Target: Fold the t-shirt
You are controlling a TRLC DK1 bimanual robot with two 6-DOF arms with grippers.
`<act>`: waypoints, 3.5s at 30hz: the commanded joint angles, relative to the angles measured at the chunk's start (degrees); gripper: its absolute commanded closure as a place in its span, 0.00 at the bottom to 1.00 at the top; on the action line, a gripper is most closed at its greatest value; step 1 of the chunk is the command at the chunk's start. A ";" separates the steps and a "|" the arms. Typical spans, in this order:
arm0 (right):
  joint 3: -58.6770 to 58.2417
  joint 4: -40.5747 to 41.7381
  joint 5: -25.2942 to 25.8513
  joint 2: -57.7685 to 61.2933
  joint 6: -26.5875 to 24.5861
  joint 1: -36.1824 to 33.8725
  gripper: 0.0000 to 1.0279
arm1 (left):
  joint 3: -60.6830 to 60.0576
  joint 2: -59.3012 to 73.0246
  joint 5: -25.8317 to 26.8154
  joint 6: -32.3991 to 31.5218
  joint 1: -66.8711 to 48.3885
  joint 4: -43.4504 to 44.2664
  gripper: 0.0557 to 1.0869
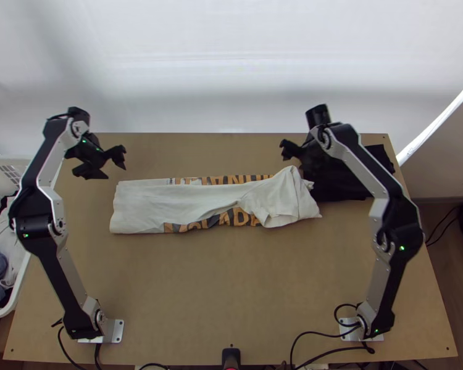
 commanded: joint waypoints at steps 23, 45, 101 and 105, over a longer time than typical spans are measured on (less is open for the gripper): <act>13.56 -10.67 -3.79 -17.53 4.60 -0.26 0.13 | -41.97 -21.25 15.25 15.48 10.79 16.73 0.05; 19.09 -12.69 -4.49 -17.62 4.96 -0.87 0.13 | -41.97 -15.62 15.43 12.49 3.76 20.07 0.05; 18.04 -14.01 -5.99 -18.67 1.79 -7.91 0.13 | -13.41 -26.96 13.76 -4.91 -18.21 4.69 0.96; 16.72 -14.01 -5.99 -19.55 1.88 -8.34 0.13 | -13.32 -24.50 11.21 -7.55 -24.19 7.07 0.96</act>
